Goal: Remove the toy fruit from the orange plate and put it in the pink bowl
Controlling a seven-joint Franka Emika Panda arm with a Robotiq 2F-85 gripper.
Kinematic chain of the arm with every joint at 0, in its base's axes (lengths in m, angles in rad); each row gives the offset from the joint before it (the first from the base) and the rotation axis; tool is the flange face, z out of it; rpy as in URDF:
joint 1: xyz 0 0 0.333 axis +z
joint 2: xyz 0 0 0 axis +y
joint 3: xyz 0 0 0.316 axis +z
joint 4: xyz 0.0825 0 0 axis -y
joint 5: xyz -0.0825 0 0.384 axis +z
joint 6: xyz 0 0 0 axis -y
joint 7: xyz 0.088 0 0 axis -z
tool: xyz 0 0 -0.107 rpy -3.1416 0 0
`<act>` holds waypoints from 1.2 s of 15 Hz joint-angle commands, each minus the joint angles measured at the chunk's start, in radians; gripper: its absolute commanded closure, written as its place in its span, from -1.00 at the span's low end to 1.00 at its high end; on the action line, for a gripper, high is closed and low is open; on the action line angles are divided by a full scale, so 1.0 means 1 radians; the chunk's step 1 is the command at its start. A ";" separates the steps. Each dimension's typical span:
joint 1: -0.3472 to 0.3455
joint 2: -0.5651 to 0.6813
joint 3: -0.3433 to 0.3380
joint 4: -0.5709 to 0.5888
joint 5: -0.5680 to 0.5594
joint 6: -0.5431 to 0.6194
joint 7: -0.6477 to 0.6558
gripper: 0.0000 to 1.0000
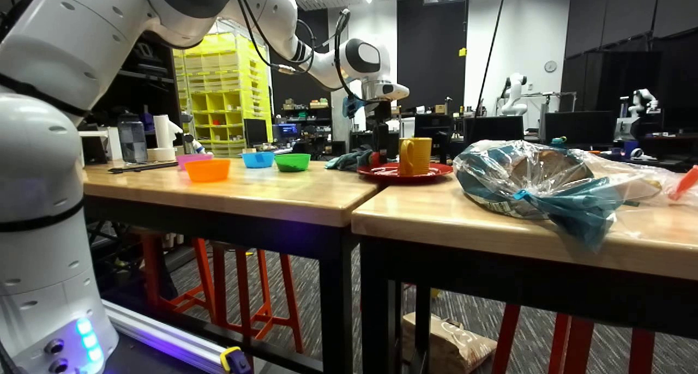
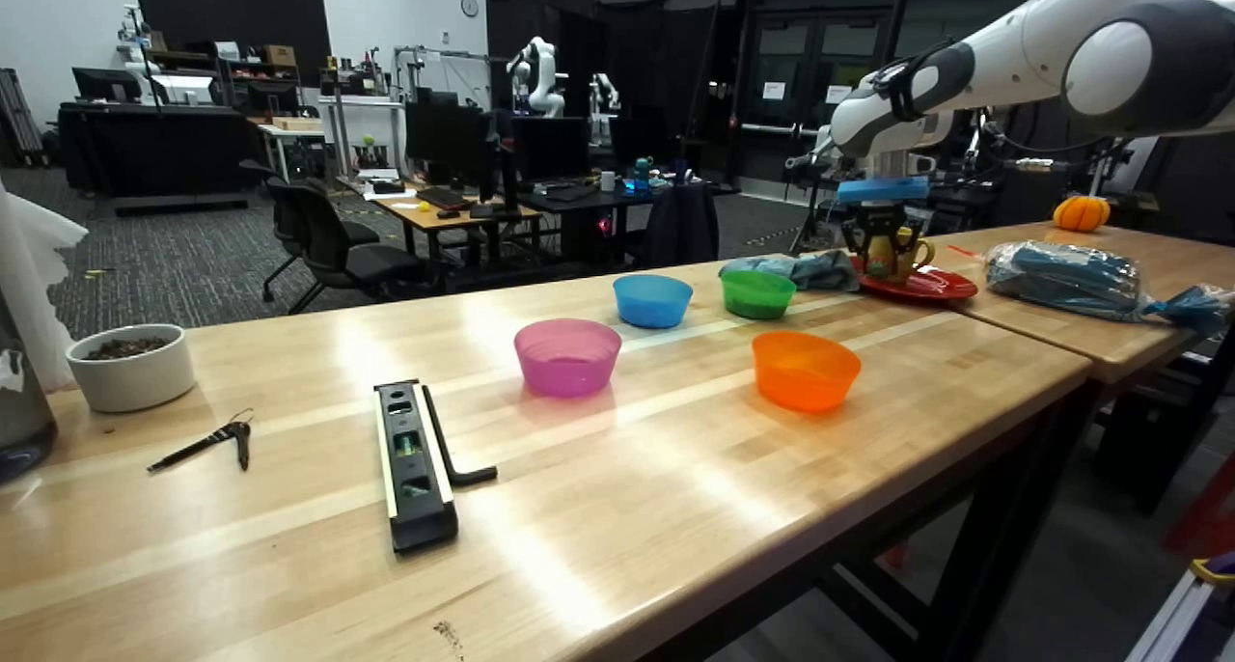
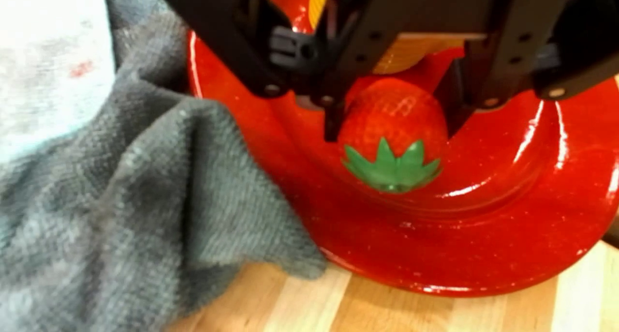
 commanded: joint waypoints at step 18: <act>0.007 -0.575 0.077 -0.430 0.094 -0.001 -0.864 0.57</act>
